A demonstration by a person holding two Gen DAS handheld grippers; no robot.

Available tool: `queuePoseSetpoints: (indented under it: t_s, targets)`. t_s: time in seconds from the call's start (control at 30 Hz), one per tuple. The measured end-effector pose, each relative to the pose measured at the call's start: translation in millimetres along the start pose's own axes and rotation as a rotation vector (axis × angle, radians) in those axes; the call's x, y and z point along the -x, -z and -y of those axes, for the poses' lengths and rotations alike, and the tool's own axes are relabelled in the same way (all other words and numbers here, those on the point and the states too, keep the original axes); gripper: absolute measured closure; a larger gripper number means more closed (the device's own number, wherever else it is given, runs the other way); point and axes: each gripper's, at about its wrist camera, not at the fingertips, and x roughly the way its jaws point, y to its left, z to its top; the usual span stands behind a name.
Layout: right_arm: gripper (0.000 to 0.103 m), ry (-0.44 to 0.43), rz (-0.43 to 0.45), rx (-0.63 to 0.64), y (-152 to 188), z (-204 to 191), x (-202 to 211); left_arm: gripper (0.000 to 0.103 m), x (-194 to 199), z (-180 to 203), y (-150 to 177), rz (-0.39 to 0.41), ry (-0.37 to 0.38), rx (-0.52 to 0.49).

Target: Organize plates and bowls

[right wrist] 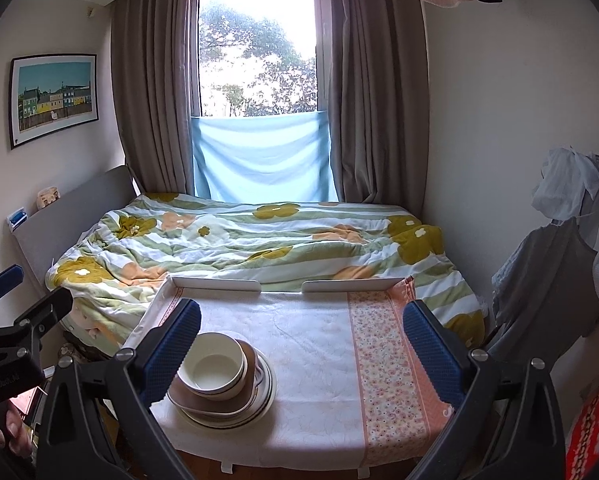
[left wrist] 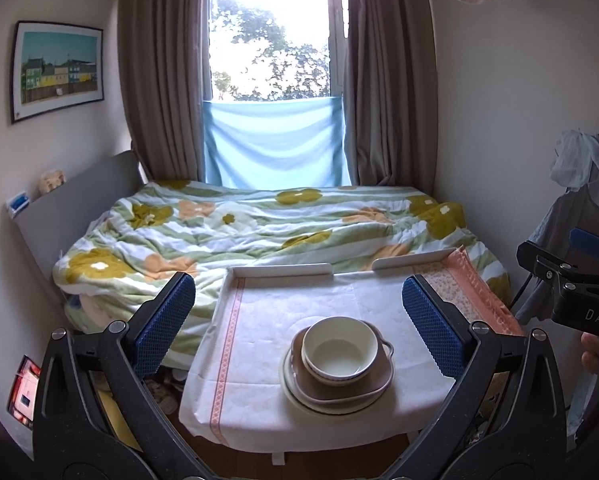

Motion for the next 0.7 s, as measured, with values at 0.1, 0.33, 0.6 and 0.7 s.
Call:
queuePoseSetpoints:
  t_s: [0.1,0.33,0.6,0.7]
  targets:
    - [0.002,0.003,0.001,0.002,-0.8,0.3,-1.0,0.000,0.9,0.6,0.0,0.006,-0.002,0.002]
    - [0.002,0.005,0.001,-0.001,-2.7,3.4,-1.8,0.000,1.0,2.0,-1.2,0.009,-0.005,0.000]
    - [0.002,0.007,0.001,-0.001,-3.8,4.4,-2.4,0.000,0.9,3.3,-2.1,0.012,-0.006,-0.004]
    - [0.002,0.007,0.002,0.001,-4.3,5.1,-2.8,0.000,1.7,3.0,-3.0,0.016,-0.005,-0.003]
